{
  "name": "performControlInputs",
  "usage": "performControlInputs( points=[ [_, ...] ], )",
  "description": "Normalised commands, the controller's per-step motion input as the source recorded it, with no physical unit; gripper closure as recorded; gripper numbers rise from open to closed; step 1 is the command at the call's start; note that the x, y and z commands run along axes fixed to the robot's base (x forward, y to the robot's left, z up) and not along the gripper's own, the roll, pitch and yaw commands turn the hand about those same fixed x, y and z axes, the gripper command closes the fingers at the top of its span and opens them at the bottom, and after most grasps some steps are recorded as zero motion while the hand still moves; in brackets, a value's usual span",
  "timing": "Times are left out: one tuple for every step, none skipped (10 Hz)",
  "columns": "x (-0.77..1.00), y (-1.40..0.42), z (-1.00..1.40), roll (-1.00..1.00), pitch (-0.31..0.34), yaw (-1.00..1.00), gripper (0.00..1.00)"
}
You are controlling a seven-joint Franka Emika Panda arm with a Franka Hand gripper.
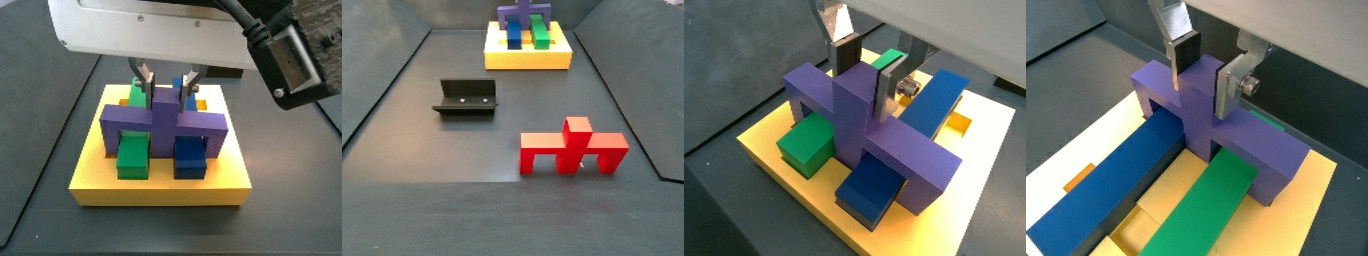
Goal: Pick up the purple object. Move up. Move to above the board. Insert the purple object.
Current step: Insert the purple object.
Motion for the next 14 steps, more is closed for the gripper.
performControlInputs(
  points=[
    [0.00,0.00,-0.15,0.00,0.000,-0.04,1.00],
    [0.21,-0.15,0.00,0.11,0.051,-0.09,1.00],
    [0.18,-0.02,0.08,0.05,0.087,-0.14,1.00],
    [0.00,0.00,0.13,0.00,0.027,-0.06,1.00],
    [-0.09,0.00,0.15,0.00,-0.010,0.00,1.00],
    [0.00,-0.03,0.12,0.07,-0.003,-0.04,1.00],
    [0.00,0.00,0.29,0.08,0.000,-0.09,1.00],
    [0.00,0.00,0.29,0.04,-0.037,-0.09,1.00],
    [-0.05,0.00,0.12,0.00,-0.099,-0.05,1.00],
    [-0.05,0.00,0.00,0.06,-0.089,0.00,1.00],
    [-0.06,0.00,-0.15,0.08,-0.066,0.00,1.00],
    [-0.13,-0.03,-0.26,0.05,-0.066,0.00,1.00],
    [-0.11,-0.03,-0.35,0.00,-0.050,0.00,1.00],
    [-0.18,-0.06,-0.31,-0.08,-0.047,0.09,1.00]
  ],
)
